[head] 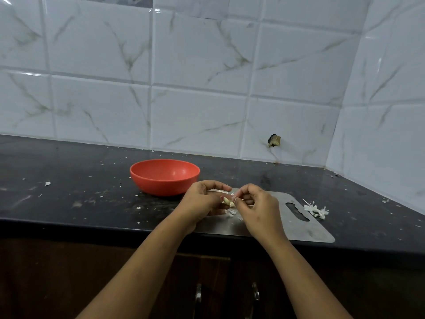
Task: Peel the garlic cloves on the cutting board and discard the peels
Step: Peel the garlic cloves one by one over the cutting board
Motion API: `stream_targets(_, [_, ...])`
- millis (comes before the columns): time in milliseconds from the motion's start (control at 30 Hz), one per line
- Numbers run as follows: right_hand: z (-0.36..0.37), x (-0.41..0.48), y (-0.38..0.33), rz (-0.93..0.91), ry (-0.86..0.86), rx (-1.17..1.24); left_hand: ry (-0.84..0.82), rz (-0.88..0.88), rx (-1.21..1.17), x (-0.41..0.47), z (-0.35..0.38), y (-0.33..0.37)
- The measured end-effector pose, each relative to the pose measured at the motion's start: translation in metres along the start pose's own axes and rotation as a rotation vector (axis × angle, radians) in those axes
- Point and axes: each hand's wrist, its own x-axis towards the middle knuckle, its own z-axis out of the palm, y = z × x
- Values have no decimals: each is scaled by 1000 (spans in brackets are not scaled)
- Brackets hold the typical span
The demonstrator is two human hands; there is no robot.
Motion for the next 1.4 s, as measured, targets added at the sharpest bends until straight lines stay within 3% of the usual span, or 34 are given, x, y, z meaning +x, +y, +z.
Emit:
stream_targets(267, [1,1,4,29,85,-52,46,10,16,1,2,-2])
stream_targets(533, [3,3,7,64,37,-129,220,21,9,6,0,-5])
stream_targets(833, [5,3,3,6,-34,-130,303,42,-27,5,-4,-6])
stream_targets(1033, [3,5,5,64,-78,-211,358,113,-20,5,-10,8])
stream_targets(1233, [7,6,7,73,-130,-278,579,293,217,7,-60,43])
stream_targets(1400, [8,6,8,88,-128,-283,634,283,583,10,-96,37])
